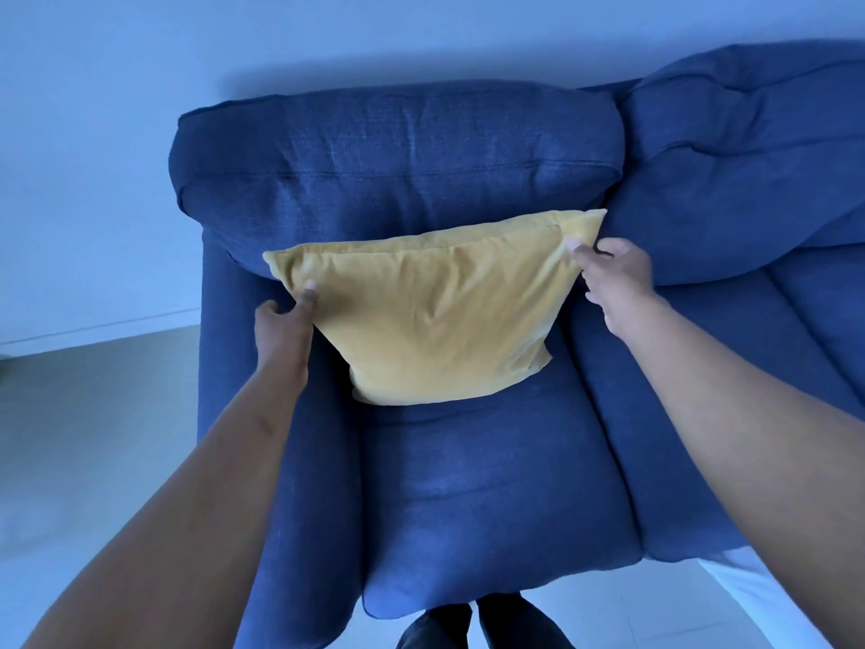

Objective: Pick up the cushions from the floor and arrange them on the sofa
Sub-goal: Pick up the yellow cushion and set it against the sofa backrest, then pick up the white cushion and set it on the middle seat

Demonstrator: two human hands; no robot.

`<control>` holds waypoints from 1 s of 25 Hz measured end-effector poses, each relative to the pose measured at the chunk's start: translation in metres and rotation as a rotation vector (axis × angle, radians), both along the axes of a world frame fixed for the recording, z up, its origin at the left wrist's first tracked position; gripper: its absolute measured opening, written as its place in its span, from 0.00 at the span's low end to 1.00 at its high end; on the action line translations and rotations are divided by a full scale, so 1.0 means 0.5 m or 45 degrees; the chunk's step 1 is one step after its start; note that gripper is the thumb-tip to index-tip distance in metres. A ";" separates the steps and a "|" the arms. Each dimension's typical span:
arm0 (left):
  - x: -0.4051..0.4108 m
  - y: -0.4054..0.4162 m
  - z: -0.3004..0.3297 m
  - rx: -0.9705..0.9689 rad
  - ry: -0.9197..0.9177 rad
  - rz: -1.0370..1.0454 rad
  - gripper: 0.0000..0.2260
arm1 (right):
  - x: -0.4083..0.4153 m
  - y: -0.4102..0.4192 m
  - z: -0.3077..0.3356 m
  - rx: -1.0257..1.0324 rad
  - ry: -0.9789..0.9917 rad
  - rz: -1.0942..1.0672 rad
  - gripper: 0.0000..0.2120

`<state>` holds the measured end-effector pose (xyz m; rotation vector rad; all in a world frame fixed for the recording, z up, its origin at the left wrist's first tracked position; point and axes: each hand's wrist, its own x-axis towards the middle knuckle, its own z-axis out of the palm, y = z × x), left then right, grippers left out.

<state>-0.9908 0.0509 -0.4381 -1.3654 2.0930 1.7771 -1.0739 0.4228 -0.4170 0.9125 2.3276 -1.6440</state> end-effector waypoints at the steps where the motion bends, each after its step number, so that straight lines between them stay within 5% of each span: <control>1: 0.031 0.019 -0.006 -0.006 -0.047 -0.020 0.42 | 0.029 0.002 0.005 0.007 0.008 0.013 0.32; 3: 0.094 0.077 -0.006 -0.012 -0.110 -0.177 0.23 | 0.096 0.011 0.021 0.044 0.029 0.057 0.31; 7: 0.191 0.217 -0.016 -0.103 -0.185 -0.660 0.10 | 0.248 0.063 0.037 0.150 0.022 0.108 0.28; 13: 0.230 0.448 0.027 -0.210 -0.041 -1.291 0.24 | 0.470 0.205 0.013 0.287 -0.095 -0.043 0.22; 18: 0.283 0.679 0.075 -0.286 0.135 -1.726 0.26 | 0.640 0.336 0.027 0.363 -0.133 -0.182 0.29; 25: 0.462 1.040 0.089 -0.416 0.272 -2.120 0.28 | 0.912 0.611 0.019 0.449 -0.123 -0.434 0.21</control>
